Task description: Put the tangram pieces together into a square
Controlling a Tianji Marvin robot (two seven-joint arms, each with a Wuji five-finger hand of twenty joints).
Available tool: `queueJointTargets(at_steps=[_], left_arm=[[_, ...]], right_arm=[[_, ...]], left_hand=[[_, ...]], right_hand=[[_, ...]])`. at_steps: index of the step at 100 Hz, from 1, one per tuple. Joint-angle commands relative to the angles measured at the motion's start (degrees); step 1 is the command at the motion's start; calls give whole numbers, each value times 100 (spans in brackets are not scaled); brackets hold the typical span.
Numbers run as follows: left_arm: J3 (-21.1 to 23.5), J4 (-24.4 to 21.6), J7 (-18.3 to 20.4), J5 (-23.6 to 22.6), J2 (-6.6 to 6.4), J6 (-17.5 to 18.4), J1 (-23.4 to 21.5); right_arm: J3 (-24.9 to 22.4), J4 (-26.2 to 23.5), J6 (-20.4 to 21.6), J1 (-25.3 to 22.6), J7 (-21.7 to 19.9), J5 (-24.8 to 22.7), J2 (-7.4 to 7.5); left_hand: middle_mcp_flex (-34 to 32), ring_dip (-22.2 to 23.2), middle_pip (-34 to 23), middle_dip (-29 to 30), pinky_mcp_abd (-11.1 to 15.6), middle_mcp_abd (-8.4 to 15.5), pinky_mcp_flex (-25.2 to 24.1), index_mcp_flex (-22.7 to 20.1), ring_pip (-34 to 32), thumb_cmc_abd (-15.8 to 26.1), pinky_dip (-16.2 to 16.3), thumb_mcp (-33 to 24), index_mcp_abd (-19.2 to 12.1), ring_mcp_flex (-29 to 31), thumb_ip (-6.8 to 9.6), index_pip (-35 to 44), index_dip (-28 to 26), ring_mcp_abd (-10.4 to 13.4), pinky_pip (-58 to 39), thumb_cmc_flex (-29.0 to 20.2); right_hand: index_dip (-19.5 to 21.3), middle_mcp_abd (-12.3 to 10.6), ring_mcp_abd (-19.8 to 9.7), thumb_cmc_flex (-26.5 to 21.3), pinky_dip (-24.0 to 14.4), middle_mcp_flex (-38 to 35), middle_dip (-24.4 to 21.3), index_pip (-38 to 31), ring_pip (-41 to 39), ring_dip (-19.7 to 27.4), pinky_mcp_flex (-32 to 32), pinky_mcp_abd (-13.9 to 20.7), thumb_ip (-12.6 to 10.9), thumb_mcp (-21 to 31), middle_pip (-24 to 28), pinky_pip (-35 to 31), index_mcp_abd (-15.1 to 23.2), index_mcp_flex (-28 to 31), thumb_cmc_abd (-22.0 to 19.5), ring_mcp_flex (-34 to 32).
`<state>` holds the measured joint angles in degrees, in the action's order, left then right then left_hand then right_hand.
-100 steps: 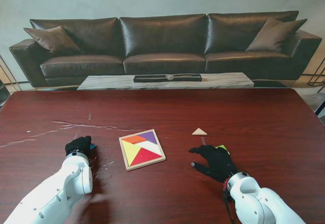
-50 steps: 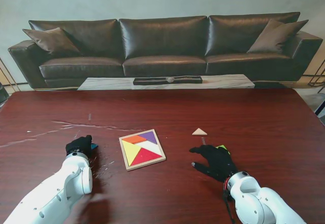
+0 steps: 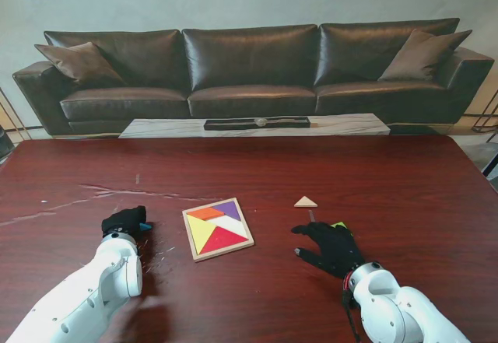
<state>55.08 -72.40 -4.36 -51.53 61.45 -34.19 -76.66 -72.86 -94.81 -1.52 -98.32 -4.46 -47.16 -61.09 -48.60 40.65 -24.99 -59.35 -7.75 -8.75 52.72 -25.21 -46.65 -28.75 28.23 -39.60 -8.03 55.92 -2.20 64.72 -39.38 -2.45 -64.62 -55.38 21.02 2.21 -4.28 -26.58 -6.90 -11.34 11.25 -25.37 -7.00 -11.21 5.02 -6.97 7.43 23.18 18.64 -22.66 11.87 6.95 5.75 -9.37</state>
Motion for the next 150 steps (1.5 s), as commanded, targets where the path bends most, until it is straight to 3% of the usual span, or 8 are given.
queueJointTargets(at_steps=[1,25,28,35,43,51,79,150], left_arm=[[-167,350,323,180,70,40,-291],[-186,375,307,251,88,-3,-270],[-183,373,310,255,88,-5,-268],[-168,352,337,263,85,-1,-270],[-145,350,327,264,89,27,-272],[-111,386,191,335,125,57,-273],[151,233,-112,119,146,243,-387],[682,-560,-18,-290,114,429,-516]], right_arm=[[1,-23,-6,-38,-15,-16,6],[-3,-17,-7,-36,-30,-21,8],[-1,-14,-7,-34,-25,-26,8],[1,-10,-7,-33,-18,-25,7],[4,-7,-11,-30,-19,-26,7],[7,-1,-16,-26,-20,-23,7],[31,36,11,11,-9,2,6],[72,111,35,29,46,46,-3]], left_hand=[[-962,-28,-99,421,-132,609,102,-257,103,-28,61,1041,-186,171,-462,917,-591,174,-199,-61],[-969,-67,-445,678,-427,403,135,-173,141,99,-30,1126,-461,298,-464,787,-886,-27,-296,-67],[-987,-84,-474,707,-345,383,172,-183,156,124,-42,1131,-488,336,-469,790,-886,-44,-329,-76],[-1003,-109,-631,828,-511,328,171,-332,156,144,-119,1183,-497,371,-475,662,-861,-62,-378,-86],[-1022,-121,-892,929,-538,160,185,-794,126,295,-193,1233,-337,418,-474,98,-467,-84,-442,-62],[-1037,-116,-1083,1067,-623,57,196,-1006,66,342,-233,1264,-143,446,-463,31,-4,-146,-514,-112],[-1219,-143,-995,1049,-648,21,283,-1154,27,152,-230,697,7,552,-601,192,260,-237,-730,23],[-1246,-116,-997,1018,-611,13,322,-1130,9,239,-136,744,132,607,-667,160,216,-216,-890,20]], right_hand=[[36,-60,-85,-83,-64,108,-52,78,33,-31,23,-25,-107,-62,-108,143,160,-197,-114,89],[39,-64,-88,-91,-66,119,-77,96,41,-30,20,-30,-110,-79,-162,160,159,-201,-115,101],[38,-67,-95,-90,-67,120,-81,102,43,-30,20,-30,-110,-82,-172,162,155,-205,-117,105],[38,-66,-100,-92,-68,124,-94,112,47,-29,22,-25,-110,-87,-198,170,155,-197,-116,112],[39,-64,-99,-94,-70,122,-102,119,49,-29,20,-24,-111,-92,-218,177,153,-199,-123,114],[41,-60,-105,-99,-72,122,-111,124,47,-31,17,-25,-112,-95,-237,182,154,-195,-120,113],[51,-56,-117,-151,-83,113,-129,134,39,-34,14,-22,-115,-82,-284,203,163,-189,-167,119],[69,-44,-120,-168,-116,119,-150,205,40,-30,10,-20,-111,-114,-344,257,187,-192,-158,140]])
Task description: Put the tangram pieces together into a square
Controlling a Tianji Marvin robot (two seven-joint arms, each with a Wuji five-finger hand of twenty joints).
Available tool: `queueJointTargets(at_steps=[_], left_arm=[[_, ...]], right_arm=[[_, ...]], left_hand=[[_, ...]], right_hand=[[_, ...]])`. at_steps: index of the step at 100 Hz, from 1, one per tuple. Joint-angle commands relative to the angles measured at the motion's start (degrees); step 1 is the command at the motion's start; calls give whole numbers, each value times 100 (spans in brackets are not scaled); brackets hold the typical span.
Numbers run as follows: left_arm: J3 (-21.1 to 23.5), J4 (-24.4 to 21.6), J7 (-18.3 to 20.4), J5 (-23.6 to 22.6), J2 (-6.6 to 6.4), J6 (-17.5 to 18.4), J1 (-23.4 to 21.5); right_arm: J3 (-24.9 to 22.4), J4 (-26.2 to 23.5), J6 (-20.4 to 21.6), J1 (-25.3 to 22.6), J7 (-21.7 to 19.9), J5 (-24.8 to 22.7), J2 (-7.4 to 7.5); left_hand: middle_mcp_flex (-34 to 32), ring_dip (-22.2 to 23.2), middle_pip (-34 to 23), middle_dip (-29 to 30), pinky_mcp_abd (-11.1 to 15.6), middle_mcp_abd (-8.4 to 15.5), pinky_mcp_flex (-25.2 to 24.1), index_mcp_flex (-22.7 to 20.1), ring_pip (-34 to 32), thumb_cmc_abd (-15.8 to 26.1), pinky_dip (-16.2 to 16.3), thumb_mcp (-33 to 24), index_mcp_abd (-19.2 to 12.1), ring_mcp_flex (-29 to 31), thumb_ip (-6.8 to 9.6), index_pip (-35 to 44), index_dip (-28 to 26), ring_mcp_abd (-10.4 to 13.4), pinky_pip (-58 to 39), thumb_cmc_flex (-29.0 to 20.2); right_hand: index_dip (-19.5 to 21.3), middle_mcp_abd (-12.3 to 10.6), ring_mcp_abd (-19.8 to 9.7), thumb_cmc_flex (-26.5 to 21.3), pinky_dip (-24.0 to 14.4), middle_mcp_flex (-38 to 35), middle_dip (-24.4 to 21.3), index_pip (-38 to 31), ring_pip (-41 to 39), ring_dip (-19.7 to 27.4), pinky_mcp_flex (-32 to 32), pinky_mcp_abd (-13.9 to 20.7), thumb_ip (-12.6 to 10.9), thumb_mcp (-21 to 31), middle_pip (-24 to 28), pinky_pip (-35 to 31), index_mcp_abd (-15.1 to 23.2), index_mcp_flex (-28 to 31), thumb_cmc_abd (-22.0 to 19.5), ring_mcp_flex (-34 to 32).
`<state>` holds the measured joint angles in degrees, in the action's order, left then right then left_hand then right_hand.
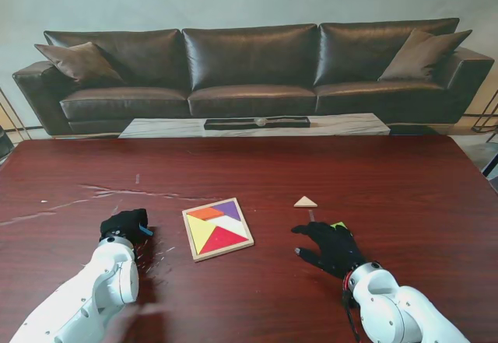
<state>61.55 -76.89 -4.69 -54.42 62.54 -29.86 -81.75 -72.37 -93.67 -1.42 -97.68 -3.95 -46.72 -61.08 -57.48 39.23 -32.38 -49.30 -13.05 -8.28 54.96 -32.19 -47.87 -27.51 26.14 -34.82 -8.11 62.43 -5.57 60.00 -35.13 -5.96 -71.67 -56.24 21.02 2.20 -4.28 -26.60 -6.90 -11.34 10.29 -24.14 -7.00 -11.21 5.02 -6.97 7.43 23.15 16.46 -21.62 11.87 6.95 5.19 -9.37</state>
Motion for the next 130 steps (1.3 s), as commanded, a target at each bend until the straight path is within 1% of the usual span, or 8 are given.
queueJointTargets(at_steps=[1,35,74,95,99,109,128,130], left_arm=[[40,-121,16,-2,6,-7,-7],[186,-555,452,-276,-70,152,-3],[170,-1172,1522,-580,-214,808,209],[-38,-1308,1887,-431,-242,1073,475],[-104,-1303,1917,-377,-242,1104,536],[-276,-1262,1960,-198,-237,1166,683],[-604,-1144,2048,173,-225,1239,958],[-640,-1132,2068,218,-225,1247,990]], right_arm=[[23,-3,26,-35,-6,3,-3],[52,26,74,1,5,7,-3],[64,53,99,20,40,16,-7],[47,57,96,5,64,16,-11],[44,57,99,2,69,12,-11],[30,56,110,-7,80,-1,-12],[-2,50,121,-32,95,-19,-12],[-5,49,122,-34,95,-20,-12]], left_hand=[[-357,30,-276,21,-87,-39,94,-432,122,126,84,305,156,-41,-338,627,-215,130,-215,86],[-331,69,-458,109,-104,-78,133,-422,-31,297,97,525,331,-4,-392,599,-200,171,-360,51],[-215,62,-624,286,-24,-40,135,-362,-153,630,61,896,356,-76,-380,517,-377,256,-374,-4],[-197,56,-662,377,-13,-30,133,-359,-200,705,56,1008,384,-90,-377,479,-439,270,-380,-45],[-198,56,-664,393,-14,-38,138,-358,-207,717,59,1028,387,-83,-378,475,-445,263,-387,-44],[-192,40,-795,640,-43,-38,153,-372,-296,935,65,1574,484,-69,-292,362,-609,270,-494,-266],[-177,55,-809,630,-30,-45,171,-350,-325,1026,61,1658,530,-83,-292,358,-622,265,-520,-288],[-172,62,-809,610,-12,-50,175,-355,-334,1141,17,2118,537,-87,-183,304,-688,276,-565,-525]], right_hand=[[70,-42,-121,-164,-117,119,-54,82,38,-31,10,-20,-111,-111,-127,153,187,-192,-102,135],[81,-33,-120,-158,-135,111,-50,105,35,-31,5,-20,-111,-101,-125,171,190,-189,-101,131],[100,-30,-115,-171,-154,114,-46,110,29,-33,1,-20,-113,-84,-119,187,184,-187,-106,125],[107,-8,-119,-172,-164,116,-47,112,28,-32,0,-20,-112,-80,-122,194,189,-185,-109,127],[107,-15,-118,-175,-166,118,-48,114,30,-31,0,-20,-112,-77,-123,195,190,-188,-111,132],[109,-16,-120,-170,-170,119,-50,119,27,-32,-1,-20,-112,-77,-128,198,183,-186,-112,128],[113,-13,-120,-168,-178,114,-49,123,24,-32,-2,-20,-111,-76,-127,204,172,-188,-114,126],[112,-15,-122,-165,-178,115,-49,126,25,-31,-2,-20,-111,-78,-127,204,170,-191,-116,128]])
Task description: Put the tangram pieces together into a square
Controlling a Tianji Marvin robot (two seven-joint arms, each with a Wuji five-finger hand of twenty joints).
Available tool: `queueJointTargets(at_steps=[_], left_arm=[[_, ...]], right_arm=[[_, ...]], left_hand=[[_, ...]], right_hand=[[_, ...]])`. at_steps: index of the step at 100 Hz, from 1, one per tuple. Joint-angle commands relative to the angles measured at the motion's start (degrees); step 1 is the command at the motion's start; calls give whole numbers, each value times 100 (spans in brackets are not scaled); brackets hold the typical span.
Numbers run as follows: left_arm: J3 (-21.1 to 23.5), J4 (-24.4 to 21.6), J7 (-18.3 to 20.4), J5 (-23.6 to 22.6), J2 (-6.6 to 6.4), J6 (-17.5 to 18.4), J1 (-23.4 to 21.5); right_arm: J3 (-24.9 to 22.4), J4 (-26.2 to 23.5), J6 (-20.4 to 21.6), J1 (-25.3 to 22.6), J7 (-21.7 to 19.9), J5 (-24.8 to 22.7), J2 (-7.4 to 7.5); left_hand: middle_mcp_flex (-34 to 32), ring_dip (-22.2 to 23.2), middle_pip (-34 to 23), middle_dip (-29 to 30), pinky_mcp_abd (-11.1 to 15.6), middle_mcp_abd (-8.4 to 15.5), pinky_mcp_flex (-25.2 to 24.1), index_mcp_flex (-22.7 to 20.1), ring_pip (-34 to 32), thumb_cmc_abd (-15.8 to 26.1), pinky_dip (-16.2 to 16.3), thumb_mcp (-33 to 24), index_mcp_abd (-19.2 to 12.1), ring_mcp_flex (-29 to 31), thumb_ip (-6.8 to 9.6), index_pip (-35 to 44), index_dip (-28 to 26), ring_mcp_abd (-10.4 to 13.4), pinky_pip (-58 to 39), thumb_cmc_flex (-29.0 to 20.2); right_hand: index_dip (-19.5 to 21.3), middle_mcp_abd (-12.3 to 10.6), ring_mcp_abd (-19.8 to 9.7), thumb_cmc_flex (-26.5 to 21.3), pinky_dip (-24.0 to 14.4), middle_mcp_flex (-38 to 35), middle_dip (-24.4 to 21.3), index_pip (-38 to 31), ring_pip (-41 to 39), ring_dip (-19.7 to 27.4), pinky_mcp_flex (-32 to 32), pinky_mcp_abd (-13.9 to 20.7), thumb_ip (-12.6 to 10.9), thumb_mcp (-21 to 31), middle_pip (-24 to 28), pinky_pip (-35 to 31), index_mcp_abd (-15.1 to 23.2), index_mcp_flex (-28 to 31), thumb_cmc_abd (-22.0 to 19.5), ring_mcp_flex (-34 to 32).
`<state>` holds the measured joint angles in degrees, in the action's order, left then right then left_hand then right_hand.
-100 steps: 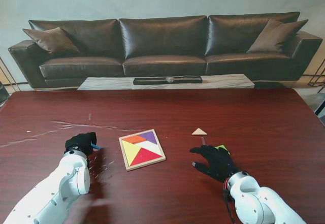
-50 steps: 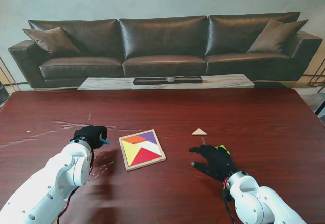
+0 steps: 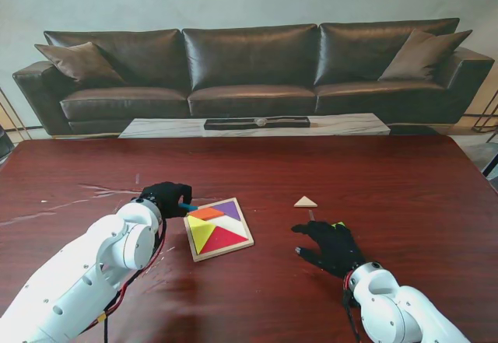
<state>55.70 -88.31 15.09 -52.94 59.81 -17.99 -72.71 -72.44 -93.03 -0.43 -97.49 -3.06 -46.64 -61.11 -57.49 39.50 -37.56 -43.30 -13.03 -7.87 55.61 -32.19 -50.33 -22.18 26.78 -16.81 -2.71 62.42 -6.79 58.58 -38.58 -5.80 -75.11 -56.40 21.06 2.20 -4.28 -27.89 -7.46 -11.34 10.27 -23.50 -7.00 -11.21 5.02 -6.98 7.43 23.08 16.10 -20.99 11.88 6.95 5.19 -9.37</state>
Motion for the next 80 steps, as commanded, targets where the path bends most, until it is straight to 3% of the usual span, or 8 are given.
queueJointTargets(at_steps=[1,5,7,12,36,61,79,80], left_arm=[[-72,15,101,93,49,62,100],[-147,40,145,200,50,58,164],[-181,53,163,253,52,54,193],[-269,98,196,377,56,62,270],[-600,317,227,714,82,110,533],[-735,456,200,781,93,158,632],[-804,457,415,705,42,263,691],[-806,455,428,699,39,269,693]], right_arm=[[2,-15,24,-54,5,-28,-8],[-2,-17,27,-58,3,-28,-8],[-4,-17,29,-59,5,-28,-8],[-7,-15,34,-61,13,-32,-9],[-32,-14,45,-78,40,-48,-11],[-43,-18,38,-88,28,-58,-9],[-34,-17,26,-80,20,-64,-7],[-33,-17,26,-80,20,-63,-7]], left_hand=[[-170,38,-291,7,-12,-88,112,-353,-92,642,-53,398,4,-83,-45,439,-355,260,-232,-541],[-170,47,-301,0,-36,-103,114,-331,-110,740,-51,519,65,-79,-38,434,-383,251,-262,-582],[-159,55,-323,-9,-41,-105,115,-353,-133,990,-69,1431,87,-86,161,338,-487,241,-291,-1061],[-158,60,-327,-10,-38,-121,129,-348,-145,1069,-68,1730,111,-81,234,323,-515,234,-318,-1222],[-164,103,-366,-32,-25,-133,164,-323,-238,1138,-29,1788,231,-68,237,356,-498,219,-469,-1227],[-182,108,-413,-48,58,-119,172,-382,-273,1089,-24,1790,278,-43,291,329,-460,277,-573,-1189],[156,143,-460,-126,326,19,123,-168,-213,1119,-163,1646,18,-343,461,363,-566,392,-300,-1012],[189,193,-460,-137,347,41,114,-137,-178,1001,-118,1235,-18,-369,389,425,-514,398,-251,-779]], right_hand=[[107,-16,-123,-36,-122,117,-47,63,25,-31,-2,-20,-111,-71,-92,141,170,-192,-115,128],[107,-19,-125,-36,-123,119,-49,67,24,-32,-3,-20,-111,-71,-95,142,170,-192,-114,129],[107,-19,-122,-38,-124,116,-49,68,24,-32,-3,-20,-112,-70,-94,143,170,-191,-116,129],[107,-21,-127,-35,-126,116,-49,72,22,-32,-3,-20,-111,-73,-95,144,168,-192,-114,125],[111,-13,-123,-41,-134,115,-49,83,19,-32,-4,-19,-112,-72,-96,149,166,-185,-115,127],[117,-23,-128,-38,-143,116,-50,95,17,-31,-6,-25,-112,-75,-97,154,161,-188,-117,130],[120,-19,-129,-35,-148,117,-50,104,16,-30,-5,-26,-113,-79,-99,157,122,-192,-124,131],[121,-17,-129,-37,-148,118,-51,105,16,-30,-5,-26,-114,-78,-99,157,122,-192,-123,131]])
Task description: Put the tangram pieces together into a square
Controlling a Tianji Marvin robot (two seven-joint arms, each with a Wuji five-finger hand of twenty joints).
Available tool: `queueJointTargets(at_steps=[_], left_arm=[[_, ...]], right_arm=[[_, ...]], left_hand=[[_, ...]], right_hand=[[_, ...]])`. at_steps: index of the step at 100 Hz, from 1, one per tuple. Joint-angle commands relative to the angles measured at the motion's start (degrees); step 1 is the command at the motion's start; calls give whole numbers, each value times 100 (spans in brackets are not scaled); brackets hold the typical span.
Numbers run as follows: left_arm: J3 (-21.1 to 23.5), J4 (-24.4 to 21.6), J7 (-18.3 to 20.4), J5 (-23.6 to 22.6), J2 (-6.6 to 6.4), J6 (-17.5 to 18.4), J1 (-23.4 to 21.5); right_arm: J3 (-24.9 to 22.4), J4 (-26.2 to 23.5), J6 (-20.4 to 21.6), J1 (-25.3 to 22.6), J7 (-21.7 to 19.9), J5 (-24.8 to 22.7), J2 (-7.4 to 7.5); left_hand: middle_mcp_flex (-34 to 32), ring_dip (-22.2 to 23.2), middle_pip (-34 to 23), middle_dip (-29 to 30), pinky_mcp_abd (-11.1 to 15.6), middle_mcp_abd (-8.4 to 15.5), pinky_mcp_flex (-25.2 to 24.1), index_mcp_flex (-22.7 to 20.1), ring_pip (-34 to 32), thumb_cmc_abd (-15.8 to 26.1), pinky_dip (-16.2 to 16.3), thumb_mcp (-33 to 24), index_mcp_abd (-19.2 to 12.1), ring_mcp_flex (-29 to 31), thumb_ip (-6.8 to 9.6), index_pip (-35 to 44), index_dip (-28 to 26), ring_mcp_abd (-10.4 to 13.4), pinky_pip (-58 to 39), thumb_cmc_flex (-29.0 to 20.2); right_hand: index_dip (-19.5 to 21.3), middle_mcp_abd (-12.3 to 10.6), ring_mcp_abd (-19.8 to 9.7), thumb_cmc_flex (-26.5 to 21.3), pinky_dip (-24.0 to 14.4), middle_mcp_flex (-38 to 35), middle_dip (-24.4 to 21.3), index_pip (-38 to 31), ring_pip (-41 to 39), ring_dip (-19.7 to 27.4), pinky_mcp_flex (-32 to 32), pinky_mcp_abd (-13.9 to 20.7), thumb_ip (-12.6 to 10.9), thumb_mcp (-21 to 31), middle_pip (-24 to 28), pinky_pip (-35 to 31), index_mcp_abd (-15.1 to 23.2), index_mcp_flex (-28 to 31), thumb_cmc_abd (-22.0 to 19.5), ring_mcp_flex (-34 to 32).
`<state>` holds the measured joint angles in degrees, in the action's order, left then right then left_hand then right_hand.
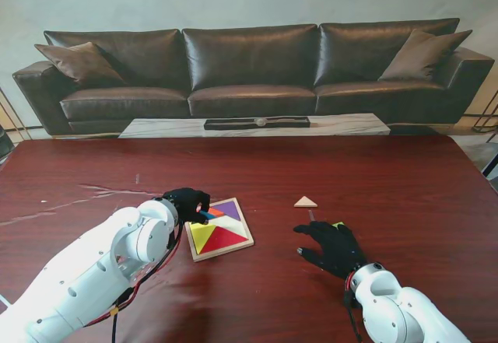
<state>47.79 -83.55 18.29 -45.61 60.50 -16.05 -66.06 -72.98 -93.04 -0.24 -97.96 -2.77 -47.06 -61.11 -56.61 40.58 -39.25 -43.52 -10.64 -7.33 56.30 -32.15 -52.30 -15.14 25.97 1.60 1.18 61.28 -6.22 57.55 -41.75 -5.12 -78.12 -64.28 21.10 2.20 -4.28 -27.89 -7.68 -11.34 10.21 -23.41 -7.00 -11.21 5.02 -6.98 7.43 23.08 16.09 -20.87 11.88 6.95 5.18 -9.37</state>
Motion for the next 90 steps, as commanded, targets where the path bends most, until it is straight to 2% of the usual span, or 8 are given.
queueJointTargets(at_steps=[1,34,85,90], left_arm=[[-18,-21,118,-41,-33,82,29],[-87,-87,712,-127,-165,434,99],[-745,551,487,233,-94,668,615],[-791,594,474,250,-90,678,646]], right_arm=[[21,-15,7,-33,-9,-22,-8],[47,-17,-17,-13,-15,-13,-8],[8,-38,-20,-47,-11,24,-14],[3,-38,-15,-49,-16,23,-13]], left_hand=[[113,92,-290,-116,114,-9,40,-139,26,267,-31,-674,-416,-266,320,539,-190,331,61,47],[310,120,-320,-166,231,98,-69,-67,35,90,-36,-860,-706,-500,335,575,-232,344,216,184],[398,130,-272,-392,299,179,-127,41,77,-126,14,-1061,-952,-618,348,622,-119,332,290,368],[379,148,-149,-585,299,201,-124,68,86,-216,60,-1322,-984,-637,305,695,-1,321,311,503]], right_hand=[[117,-18,-128,-36,-127,119,-45,96,17,-30,-5,-26,-113,-79,-99,144,122,-192,-123,132],[126,-17,-131,-39,-130,116,-46,112,14,-29,-6,-24,-115,-82,-102,155,126,-191,-128,133],[150,-27,-140,-40,-136,115,-42,112,11,-29,-11,-17,-116,-92,-93,173,126,-185,-135,131],[151,-29,-142,-44,-136,114,-42,115,10,-29,-10,-15,-117,-91,-94,176,124,-187,-135,128]])
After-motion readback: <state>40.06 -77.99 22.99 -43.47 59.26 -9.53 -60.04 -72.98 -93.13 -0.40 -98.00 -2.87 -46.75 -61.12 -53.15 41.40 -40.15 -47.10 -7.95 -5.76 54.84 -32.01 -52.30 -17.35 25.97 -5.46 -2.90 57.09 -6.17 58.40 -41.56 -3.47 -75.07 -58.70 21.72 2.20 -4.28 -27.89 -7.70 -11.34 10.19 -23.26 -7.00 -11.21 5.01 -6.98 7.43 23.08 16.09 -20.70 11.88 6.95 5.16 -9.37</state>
